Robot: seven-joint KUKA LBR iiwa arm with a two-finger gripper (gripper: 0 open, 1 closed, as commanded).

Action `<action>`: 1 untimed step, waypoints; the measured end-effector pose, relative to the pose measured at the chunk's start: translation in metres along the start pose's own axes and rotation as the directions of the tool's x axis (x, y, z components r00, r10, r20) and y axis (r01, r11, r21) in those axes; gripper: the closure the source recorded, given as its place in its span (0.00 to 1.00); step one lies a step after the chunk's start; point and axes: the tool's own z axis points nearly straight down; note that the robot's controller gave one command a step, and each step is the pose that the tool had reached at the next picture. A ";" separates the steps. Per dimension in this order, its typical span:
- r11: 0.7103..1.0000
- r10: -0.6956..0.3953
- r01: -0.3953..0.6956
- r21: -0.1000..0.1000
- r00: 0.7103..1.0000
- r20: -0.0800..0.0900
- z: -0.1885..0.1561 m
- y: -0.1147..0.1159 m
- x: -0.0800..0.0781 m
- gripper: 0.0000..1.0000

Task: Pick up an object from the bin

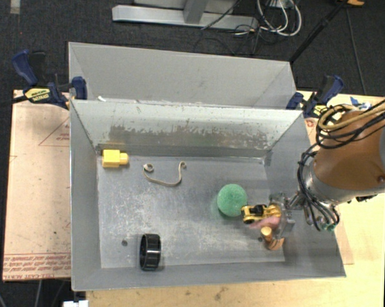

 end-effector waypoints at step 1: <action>1.000 -0.009 0.009 -0.002 1.000 -0.017 -0.042 0.015 0.019 1.00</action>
Offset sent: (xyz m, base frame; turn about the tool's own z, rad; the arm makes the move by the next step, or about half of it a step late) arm 0.0563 0.0305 0.0218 -0.0465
